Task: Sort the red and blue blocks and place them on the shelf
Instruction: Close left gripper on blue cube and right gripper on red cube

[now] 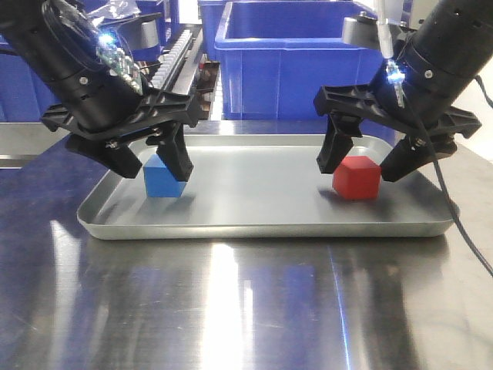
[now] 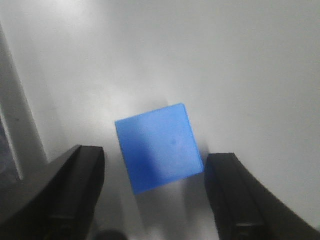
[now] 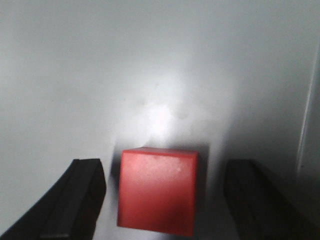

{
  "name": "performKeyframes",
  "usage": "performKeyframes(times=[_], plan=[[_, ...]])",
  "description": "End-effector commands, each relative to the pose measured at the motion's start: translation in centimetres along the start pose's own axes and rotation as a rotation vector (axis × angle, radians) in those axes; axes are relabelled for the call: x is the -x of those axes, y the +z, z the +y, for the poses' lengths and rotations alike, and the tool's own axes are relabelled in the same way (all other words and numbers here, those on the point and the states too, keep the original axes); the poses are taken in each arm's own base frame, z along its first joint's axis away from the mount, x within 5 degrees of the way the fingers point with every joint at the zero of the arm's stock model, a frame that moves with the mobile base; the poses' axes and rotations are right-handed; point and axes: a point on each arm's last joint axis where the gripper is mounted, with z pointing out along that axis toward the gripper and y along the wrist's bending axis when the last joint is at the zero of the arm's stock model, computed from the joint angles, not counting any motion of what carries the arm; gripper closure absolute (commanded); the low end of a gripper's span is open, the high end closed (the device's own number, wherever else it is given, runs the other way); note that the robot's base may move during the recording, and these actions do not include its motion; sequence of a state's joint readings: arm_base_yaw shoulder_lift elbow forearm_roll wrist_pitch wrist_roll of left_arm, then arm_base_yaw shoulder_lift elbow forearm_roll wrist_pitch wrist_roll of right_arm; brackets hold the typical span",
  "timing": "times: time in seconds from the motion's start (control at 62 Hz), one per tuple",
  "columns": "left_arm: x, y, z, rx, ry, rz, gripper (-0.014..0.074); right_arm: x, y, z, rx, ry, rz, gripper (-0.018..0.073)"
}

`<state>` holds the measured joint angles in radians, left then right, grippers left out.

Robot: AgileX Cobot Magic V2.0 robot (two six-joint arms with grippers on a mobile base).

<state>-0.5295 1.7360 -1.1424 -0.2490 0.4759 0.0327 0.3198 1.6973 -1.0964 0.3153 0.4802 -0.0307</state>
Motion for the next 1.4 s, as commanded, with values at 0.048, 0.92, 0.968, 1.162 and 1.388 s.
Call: performKeyframes(times=[0.048, 0.92, 0.968, 1.162, 1.388], plan=[[2.0, -2.1, -0.9, -0.032, -0.016, -0.142, 0.0092, 1.9, -2.1, 0.5, 0.02, -0.002, -0.127, -0.0045], [2.1, -2.0, -1.0, -0.051, -0.058, -0.155, 0.0097, 1.7, -1.2, 0.3, 0.014, 0.001, -0.106, -0.0044], [2.1, -2.0, -1.0, -0.051, -0.058, -0.155, 0.0102, 1.4, -0.8, 0.3, 0.013, 0.001, -0.08, -0.0044], [2.1, -2.0, -1.0, -0.051, -0.058, -0.155, 0.0139, 0.9, 0.0, 0.2, 0.011, 0.007, -0.03, -0.0044], [2.1, -2.0, -1.0, -0.051, -0.058, -0.156, 0.0139, 1.0, 0.0, 0.2, 0.012, 0.01, -0.036, -0.0044]])
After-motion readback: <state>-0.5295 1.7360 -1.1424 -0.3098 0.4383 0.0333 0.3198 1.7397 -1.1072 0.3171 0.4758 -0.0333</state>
